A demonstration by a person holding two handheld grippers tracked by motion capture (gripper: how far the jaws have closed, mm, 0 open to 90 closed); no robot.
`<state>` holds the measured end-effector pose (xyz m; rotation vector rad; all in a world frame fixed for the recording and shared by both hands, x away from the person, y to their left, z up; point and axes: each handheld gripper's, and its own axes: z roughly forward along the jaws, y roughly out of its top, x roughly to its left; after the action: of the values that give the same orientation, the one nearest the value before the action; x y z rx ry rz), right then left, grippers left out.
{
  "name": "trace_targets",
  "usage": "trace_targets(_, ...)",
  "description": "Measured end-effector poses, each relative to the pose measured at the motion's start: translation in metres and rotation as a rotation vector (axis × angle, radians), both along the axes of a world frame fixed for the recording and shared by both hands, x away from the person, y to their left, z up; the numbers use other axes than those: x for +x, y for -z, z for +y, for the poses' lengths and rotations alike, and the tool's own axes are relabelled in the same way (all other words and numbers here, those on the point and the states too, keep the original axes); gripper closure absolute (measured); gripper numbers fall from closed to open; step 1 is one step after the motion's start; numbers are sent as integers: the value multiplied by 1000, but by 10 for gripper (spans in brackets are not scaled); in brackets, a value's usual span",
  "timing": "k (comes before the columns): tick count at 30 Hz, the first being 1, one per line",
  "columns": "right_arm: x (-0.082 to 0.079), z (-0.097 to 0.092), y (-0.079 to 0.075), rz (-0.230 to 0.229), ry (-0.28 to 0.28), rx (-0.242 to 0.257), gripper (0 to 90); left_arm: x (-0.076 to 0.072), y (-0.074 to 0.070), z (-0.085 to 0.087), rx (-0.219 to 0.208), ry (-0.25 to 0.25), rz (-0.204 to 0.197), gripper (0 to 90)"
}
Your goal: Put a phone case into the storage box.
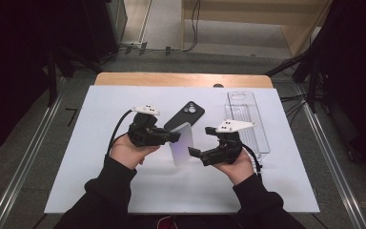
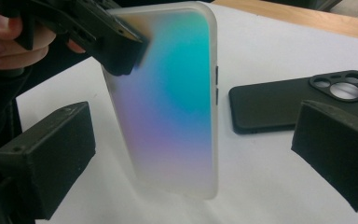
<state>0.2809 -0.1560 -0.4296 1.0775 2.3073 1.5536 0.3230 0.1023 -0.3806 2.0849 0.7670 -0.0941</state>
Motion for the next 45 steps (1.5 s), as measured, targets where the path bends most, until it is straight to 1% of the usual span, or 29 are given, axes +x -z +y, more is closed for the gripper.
trace_targets(1, 0, 1, 0, -2, 4, 3, 0, -1, 0, -1, 8, -11, -4, 801)
trace_targets(3, -1, 3, 0, -6, 11, 3, 0, -2, 0, -2, -1, -28, -2, 801)
trace_targets(5, -3, 7, 0, -11, 38, 2, 0, -2, 0, -4, 1, -42, 19, 800)
trace_targets(9, -5, 12, 1, -16, 49, 7, 0, -3, 0, -6, 1, -79, 56, 801)
trace_targets(11, -7, 16, 1, -18, 56, 4, 0, -3, 0, -7, 2, -101, 64, 801)
trace_targets(12, -7, 18, 2, -21, 55, 0, 0, -4, 0, -8, 2, -105, 57, 801)
trace_targets(13, -8, 20, 2, -22, 57, 0, 0, -4, -1, -8, -2, -107, 54, 801)
trace_targets(14, -8, 21, 2, -23, 57, -1, 0, -4, -1, -8, 4, -106, 53, 801)
trace_targets(15, -8, 23, 2, -24, 63, -10, 0, -5, -1, -8, 3, -111, 53, 801)
trace_targets(19, -9, 30, 4, -27, 82, -21, 0, -5, 0, -9, 8, -116, 59, 801)
trace_targets(22, -10, 35, 5, -42, 93, -35, 0, -6, 0, -10, 4, -117, 59, 801)
trace_targets(25, -9, 39, 6, -40, 106, -40, 0, -7, 1, -13, 0, -115, 67, 801)
trace_targets(26, -8, 40, 6, -38, 109, -43, 0, -7, 1, -14, 7, -109, 63, 801)
trace_targets(28, -8, 42, 8, -31, 115, -42, 0, -8, 2, -15, 5, -107, 70, 801)
trace_targets(31, -8, 45, 9, -33, 119, -52, 0, -9, 3, -18, 6, -103, 74, 801)
trace_targets(33, -8, 47, 9, -31, 122, -48, 0, -10, 3, -19, 2, -103, 77, 800)
trace_targets(35, -7, 48, 10, -35, 128, -60, 0, -11, 3, -20, -1, -100, 84, 800)
trace_targets(36, -7, 49, 10, -35, 126, -64, 14, -11, 4, -20, 1, -97, 87, 800)
trace_targets(37, -8, 48, 10, -35, 130, -69, 71, -11, 4, -21, 3, -98, 86, 800)
trace_targets(38, -8, 47, 10, -38, 134, -62, 109, -11, 5, -21, 2, -96, 89, 800)
trace_targets(40, -7, 46, 10, -35, 146, -60, 133, -12, 5, -22, 2, -95, 88, 800)
trace_targets(41, -7, 46, 10, -34, 143, -61, 135, -12, 5, -22, 5, -97, 88, 800)
trace_targets(45, -9, 46, 10, -48, 148, -79, 143, -12, 5, -22, -1, -93, 86, 797)
